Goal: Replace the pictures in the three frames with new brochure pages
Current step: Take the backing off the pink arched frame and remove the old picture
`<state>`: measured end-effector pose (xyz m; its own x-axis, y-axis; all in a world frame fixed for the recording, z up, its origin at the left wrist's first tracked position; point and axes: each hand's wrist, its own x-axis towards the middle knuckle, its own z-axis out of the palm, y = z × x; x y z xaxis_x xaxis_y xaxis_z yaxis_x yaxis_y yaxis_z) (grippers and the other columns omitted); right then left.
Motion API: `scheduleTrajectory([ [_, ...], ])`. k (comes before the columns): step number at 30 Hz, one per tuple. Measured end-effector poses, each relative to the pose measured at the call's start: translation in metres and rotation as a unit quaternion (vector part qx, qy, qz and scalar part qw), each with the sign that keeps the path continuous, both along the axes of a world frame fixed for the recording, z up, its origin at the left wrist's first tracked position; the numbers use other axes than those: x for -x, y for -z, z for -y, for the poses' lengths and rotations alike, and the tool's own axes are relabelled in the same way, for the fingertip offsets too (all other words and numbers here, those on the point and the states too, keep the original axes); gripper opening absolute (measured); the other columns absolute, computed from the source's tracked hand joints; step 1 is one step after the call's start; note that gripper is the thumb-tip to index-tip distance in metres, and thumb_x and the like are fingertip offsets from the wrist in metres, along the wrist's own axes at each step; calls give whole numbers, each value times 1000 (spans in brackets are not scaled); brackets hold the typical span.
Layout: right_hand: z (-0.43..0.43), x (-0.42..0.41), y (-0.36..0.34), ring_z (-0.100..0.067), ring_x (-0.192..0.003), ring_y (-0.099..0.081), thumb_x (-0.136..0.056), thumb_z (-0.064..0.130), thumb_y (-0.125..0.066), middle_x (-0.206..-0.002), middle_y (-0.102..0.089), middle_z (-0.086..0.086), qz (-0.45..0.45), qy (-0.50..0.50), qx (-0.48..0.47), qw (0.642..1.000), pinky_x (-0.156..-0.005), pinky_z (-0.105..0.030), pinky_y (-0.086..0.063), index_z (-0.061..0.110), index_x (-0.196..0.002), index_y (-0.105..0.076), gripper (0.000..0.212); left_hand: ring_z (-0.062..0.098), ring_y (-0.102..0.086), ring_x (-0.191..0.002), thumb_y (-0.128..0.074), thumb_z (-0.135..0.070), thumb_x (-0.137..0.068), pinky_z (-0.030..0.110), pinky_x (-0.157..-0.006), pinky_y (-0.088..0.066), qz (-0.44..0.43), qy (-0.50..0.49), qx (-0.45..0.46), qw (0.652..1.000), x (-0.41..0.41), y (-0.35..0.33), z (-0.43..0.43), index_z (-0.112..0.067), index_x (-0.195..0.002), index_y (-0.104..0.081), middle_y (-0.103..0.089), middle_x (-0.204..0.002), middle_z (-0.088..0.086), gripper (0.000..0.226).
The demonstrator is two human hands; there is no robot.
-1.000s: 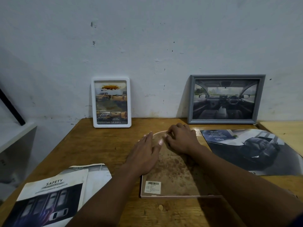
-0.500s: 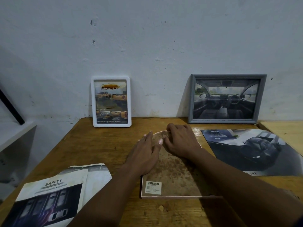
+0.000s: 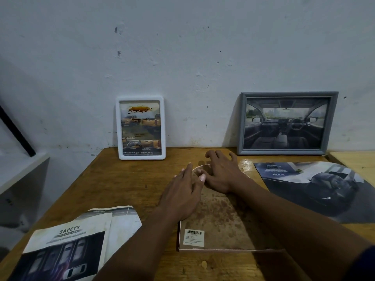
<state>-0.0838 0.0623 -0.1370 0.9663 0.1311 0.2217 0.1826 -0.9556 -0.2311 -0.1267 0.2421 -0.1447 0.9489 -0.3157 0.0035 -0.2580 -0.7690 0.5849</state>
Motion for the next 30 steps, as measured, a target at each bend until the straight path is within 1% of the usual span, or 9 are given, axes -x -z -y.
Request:
scheduleTrajectory([
  [3,0,-3,0,-25,-132,-41,-88,74,-31,-143,-46,-5,-2,21,19,1000,-115,-56,-13,27,-140,-35,71,25,-11,-156,-20,-72,-97,45,-123,-17,-5,0,1,1000,3,-2,0,-33,-162,-2,-14,-170,-1,78],
  [6,-1,-7,1,-29,-130,-37,-87,78,-23,-142,-47,-9,-9,36,69,997,-109,-53,-20,30,-146,-32,77,25,-10,-156,-20,-72,-97,45,-123,-16,-8,-2,3,1000,4,-4,0,-33,-162,-1,-13,-170,0,79],
  [10,1,-7,2,-29,-123,-37,-88,77,-15,-135,-49,-13,-11,35,100,994,-102,-50,-25,31,-155,-17,82,25,-10,-156,-20,-73,-97,45,-123,-16,-11,-4,6,1000,4,-4,0,-33,-162,-1,-13,-170,0,79],
  [13,2,-5,-1,-30,-122,-38,-88,76,-12,-133,-48,-15,-6,29,99,995,-100,-48,-26,32,-157,-6,81,26,-10,-156,-20,-72,-97,45,-123,-16,-10,-2,6,1000,5,-4,0,-33,-162,-1,-13,-170,0,79],
  [17,3,-2,-5,-29,-117,-41,-90,75,-15,-129,-50,-17,21,28,88,996,-97,-46,-30,33,-157,-8,79,23,-8,-156,-18,-70,-98,44,-124,-13,-4,5,-1,1000,7,-7,0,-31,-163,-1,-11,-170,-1,77],
  [21,3,0,-8,-23,-108,-41,-88,77,-19,-121,-51,-14,28,32,61,997,-90,-39,-34,33,-157,-7,82,20,-6,-156,-16,-68,-100,42,-124,-9,2,15,-6,1000,10,-10,-1,-31,-162,0,-9,-170,-1,75],
  [25,3,-2,-11,-23,-111,-44,-88,78,-23,-126,-49,-13,42,35,33,998,-92,-39,-38,34,-156,-8,83,16,-4,-156,-17,-61,-103,36,-123,-4,18,29,4,999,16,-17,-2,-31,-162,1,-6,-170,-4,69],
  [28,4,-2,-11,-23,-115,-46,-89,76,-30,-130,-48,-10,31,30,2,999,-91,-38,-41,36,-154,-16,78,16,-5,-156,-19,-63,-102,37,-123,-5,17,30,23,999,15,-14,-3,-33,-162,0,-7,-170,-7,70],
  [30,4,-2,-13,-22,-116,-47,-89,75,-34,-129,-49,-8,37,22,-22,999,-91,-37,-43,37,-150,-26,73,18,-11,-155,-23,-68,-99,42,-123,-12,11,17,64,998,12,-11,-4,-37,-162,-5,-11,-169,-9,72],
])
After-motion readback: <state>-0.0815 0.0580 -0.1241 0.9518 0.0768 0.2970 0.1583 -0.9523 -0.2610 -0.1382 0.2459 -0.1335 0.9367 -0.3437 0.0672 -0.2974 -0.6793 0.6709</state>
